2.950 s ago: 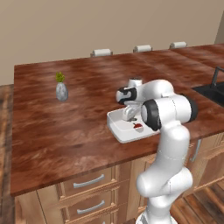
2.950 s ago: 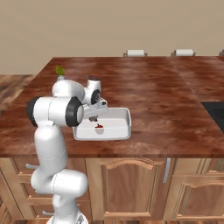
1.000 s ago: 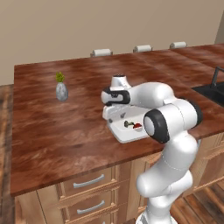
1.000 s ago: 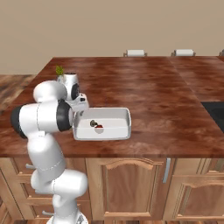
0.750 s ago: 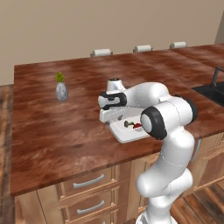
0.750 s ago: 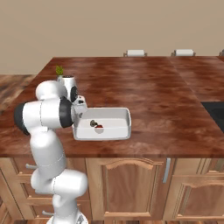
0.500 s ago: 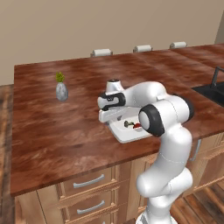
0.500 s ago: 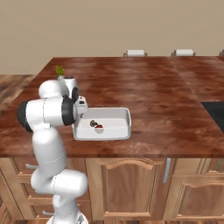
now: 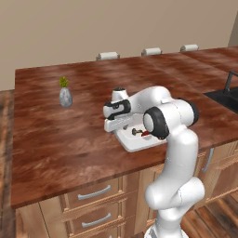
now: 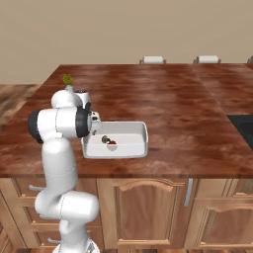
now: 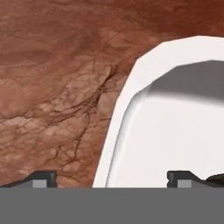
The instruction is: Take the bell pepper and mushroom out of the freezer and place them in the tupperware container on the counter. Then put the tupperware containing the vegetables back in the freezer.
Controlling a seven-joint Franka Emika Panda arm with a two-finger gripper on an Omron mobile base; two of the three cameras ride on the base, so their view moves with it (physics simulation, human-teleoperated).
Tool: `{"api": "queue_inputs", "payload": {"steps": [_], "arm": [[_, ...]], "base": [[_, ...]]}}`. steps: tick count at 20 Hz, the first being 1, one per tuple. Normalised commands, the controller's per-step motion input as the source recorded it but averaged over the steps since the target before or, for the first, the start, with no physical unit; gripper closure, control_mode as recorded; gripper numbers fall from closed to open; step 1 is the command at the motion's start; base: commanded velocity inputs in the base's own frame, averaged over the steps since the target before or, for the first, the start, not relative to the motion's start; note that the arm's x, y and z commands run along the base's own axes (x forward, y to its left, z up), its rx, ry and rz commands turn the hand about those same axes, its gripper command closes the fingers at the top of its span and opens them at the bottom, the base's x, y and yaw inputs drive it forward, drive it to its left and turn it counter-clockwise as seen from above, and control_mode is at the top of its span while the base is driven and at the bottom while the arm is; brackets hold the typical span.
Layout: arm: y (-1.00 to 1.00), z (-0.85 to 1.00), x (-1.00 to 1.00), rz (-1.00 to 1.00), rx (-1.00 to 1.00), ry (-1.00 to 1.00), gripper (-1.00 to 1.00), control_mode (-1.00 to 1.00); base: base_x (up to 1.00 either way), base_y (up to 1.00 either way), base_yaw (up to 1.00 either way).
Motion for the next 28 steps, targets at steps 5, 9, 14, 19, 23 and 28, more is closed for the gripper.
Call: {"api": "queue_inputs", "payload": {"steps": [5, 9, 14, 19, 23, 28], "arm": [[0.0, -0.33, 0.12, 0.0, 0.0, 0.0, -1.0, -1.0], [0.0, -0.17, 0.09, -0.02, 0.0, 0.0, -1.0, -1.0], [0.0, -0.17, 0.0, -0.05, 0.0, 0.0, -1.0, -1.0], [0.0, -0.42, -0.02, -0.08, 0.0, 0.0, 1.0, -1.0], [-0.01, -0.31, -0.19, -0.12, 0.0, 0.0, 1.0, -1.0], [-0.01, -0.05, -0.02, -0.03, 0.0, 0.0, 1.0, -1.0]], "base": [[0.0, 0.0, 0.0], [0.0, 0.0, 0.0], [0.0, 0.0, 0.0], [0.0, 0.0, 0.0], [0.0, 0.0, 0.0], [0.0, 0.0, 0.0]]}}
